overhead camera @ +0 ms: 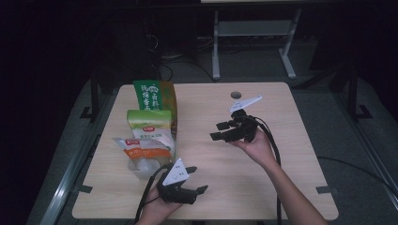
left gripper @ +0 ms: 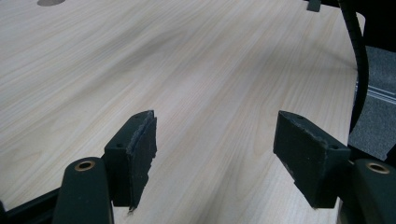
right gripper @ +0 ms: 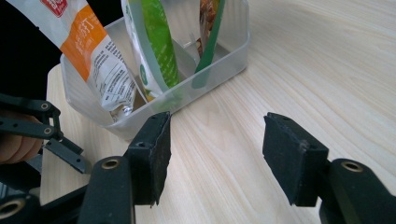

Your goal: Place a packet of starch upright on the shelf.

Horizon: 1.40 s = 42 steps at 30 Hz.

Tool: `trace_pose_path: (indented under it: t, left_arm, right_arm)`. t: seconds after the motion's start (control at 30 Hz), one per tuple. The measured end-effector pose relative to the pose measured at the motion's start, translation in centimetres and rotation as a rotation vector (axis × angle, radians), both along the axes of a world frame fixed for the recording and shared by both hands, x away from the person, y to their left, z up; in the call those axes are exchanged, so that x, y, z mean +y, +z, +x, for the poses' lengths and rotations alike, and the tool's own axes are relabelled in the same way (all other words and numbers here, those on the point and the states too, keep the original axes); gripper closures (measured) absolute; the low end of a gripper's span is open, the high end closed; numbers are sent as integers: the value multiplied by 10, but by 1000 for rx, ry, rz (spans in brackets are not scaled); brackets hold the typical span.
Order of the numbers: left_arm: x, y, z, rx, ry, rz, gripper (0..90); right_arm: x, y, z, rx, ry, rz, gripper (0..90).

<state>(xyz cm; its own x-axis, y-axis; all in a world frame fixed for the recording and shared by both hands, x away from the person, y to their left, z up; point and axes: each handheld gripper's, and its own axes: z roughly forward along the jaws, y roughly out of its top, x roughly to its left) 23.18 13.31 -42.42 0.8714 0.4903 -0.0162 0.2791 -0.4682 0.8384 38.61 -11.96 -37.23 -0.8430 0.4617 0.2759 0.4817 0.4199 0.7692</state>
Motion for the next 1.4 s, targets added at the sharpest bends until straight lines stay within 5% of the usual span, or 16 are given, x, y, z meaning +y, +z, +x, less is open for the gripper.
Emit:
trace_pose_path:
  t: [1.4]
  left_arm:
    - [3,1,2,-7,4,5,297]
  right_arm:
    - [-47,-23,-27,32,-69,-16,391]
